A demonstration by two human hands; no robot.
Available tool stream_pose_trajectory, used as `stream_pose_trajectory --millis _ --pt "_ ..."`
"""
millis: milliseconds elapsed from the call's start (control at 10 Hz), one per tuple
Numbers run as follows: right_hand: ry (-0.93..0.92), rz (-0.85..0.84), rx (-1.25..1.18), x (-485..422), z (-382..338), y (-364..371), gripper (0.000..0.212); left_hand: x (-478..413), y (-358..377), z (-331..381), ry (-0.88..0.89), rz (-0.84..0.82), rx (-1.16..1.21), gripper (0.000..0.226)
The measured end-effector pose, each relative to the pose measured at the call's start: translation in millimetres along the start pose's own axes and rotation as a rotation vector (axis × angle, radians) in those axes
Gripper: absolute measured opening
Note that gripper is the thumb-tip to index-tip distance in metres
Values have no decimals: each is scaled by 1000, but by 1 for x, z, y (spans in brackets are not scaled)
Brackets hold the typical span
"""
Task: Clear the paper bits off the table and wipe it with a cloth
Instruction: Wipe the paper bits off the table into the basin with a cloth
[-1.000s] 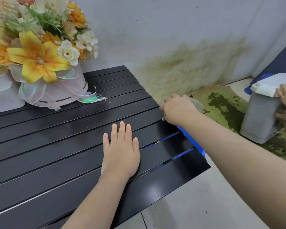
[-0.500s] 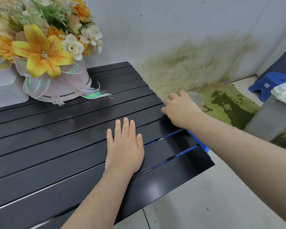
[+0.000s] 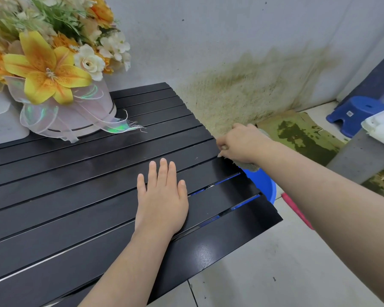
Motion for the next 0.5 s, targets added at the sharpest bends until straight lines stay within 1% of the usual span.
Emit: stream_pose_trajectory --millis 100,200,300,400,500 --pt "9 56 102 -4 -6 -5 13 0 0 0 1 -1 -1 55" --pt "48 41 121 -5 -7 -7 10 0 0 0 4 -3 -3 55" --pt "180 -84 38 -5 5 -6 22 0 1 0 2 -5 0 55" --pt "227 -238 -13 -12 7 -5 30 -1 1 0 5 -2 -3 55" --pt "174 -325 7 -17 1 -7 46 0 0 0 7 -1 -5 55"
Point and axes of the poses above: each hand's wrist, its own x-axis away from the middle knuckle, its own y-axis out of the palm, z = x × y, the point moved 7 cm from there along -x, towards the middle knuckle, and after that the axes turned 1 degree about -y, right-handed, at the moved point
